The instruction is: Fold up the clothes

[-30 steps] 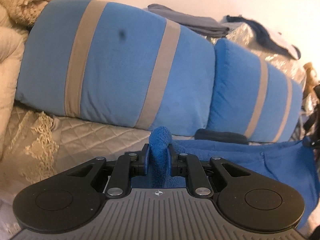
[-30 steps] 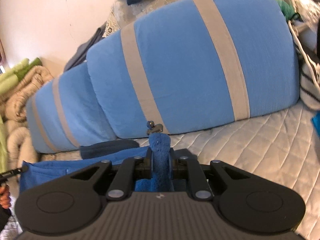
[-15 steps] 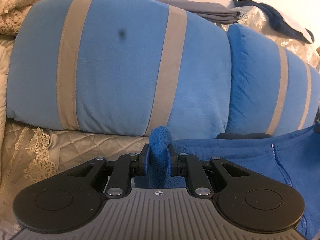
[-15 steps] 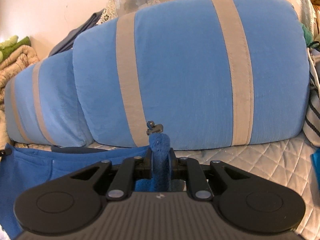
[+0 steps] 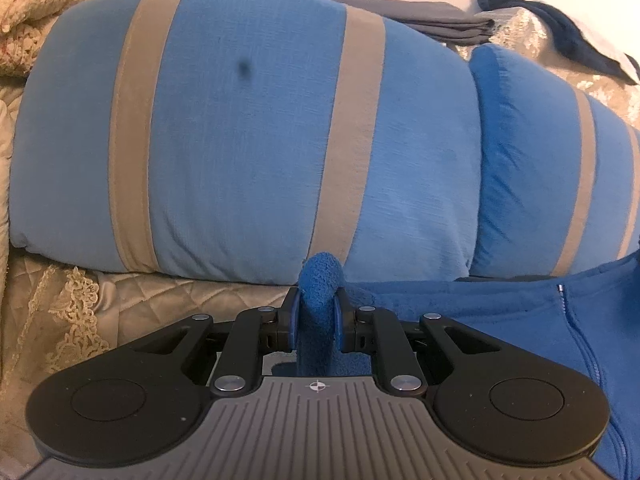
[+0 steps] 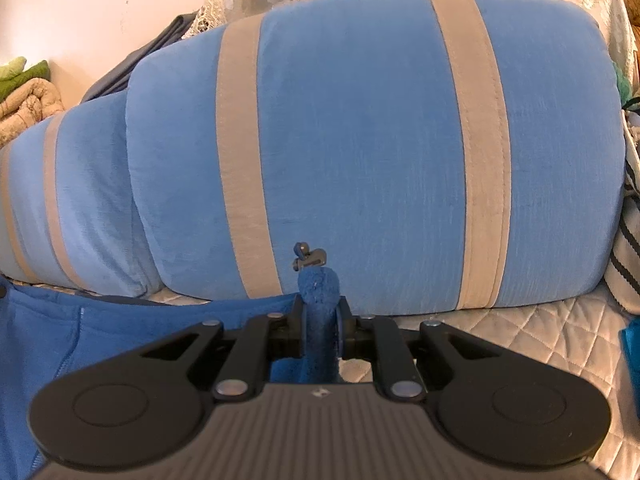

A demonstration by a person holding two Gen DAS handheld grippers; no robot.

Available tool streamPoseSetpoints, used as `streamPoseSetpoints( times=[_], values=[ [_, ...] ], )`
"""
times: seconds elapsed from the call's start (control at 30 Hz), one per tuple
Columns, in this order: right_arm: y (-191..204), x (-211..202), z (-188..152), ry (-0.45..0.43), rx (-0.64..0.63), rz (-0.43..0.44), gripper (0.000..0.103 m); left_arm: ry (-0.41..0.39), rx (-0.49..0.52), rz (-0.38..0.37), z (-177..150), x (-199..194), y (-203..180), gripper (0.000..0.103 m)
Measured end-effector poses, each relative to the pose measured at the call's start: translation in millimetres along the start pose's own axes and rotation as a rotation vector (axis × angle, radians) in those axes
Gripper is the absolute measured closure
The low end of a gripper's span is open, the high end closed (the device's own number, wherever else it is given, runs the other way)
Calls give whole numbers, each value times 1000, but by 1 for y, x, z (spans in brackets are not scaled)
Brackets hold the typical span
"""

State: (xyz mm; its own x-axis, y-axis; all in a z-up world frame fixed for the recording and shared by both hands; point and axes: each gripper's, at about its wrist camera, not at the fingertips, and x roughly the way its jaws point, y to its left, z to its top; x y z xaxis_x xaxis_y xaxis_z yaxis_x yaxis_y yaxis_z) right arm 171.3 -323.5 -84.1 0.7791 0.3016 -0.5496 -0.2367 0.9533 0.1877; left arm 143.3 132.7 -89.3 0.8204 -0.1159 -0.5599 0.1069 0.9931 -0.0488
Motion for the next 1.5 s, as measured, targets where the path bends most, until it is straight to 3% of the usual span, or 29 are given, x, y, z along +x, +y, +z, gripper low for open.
streamPoseSetpoints(
  times=[0.33, 0.6, 0.9, 0.97, 1.0, 1.07, 1.1, 1.23, 1.5],
  values=[
    [8, 40, 7, 12, -57, -78, 90, 48, 68, 82, 4, 49, -8, 86],
    [8, 80, -5, 81, -82, -130, 90, 123, 131, 136, -10, 91, -18, 86],
    [11, 91, -11, 113, -84, -146, 86, 161, 152, 155, -15, 101, -23, 83],
    [13, 90, -8, 137, -76, -166, 59, 170, 130, 150, -11, 97, -20, 78],
    [15, 88, -7, 148, -76, -177, 52, 176, 125, 157, -9, 95, -19, 76],
    [20, 80, -4, 150, -79, -174, 9, 189, 120, 179, -3, 89, -20, 64],
    [24, 74, -2, 136, -89, -170, 3, 191, 119, 181, 0, 84, -21, 60],
    [42, 52, 5, 132, -100, -115, 0, 190, 117, 157, 10, 68, -30, 23],
    [80, 38, 1, 200, -73, -18, 0, 280, 22, 12, 22, 51, -73, 21]
  ],
)
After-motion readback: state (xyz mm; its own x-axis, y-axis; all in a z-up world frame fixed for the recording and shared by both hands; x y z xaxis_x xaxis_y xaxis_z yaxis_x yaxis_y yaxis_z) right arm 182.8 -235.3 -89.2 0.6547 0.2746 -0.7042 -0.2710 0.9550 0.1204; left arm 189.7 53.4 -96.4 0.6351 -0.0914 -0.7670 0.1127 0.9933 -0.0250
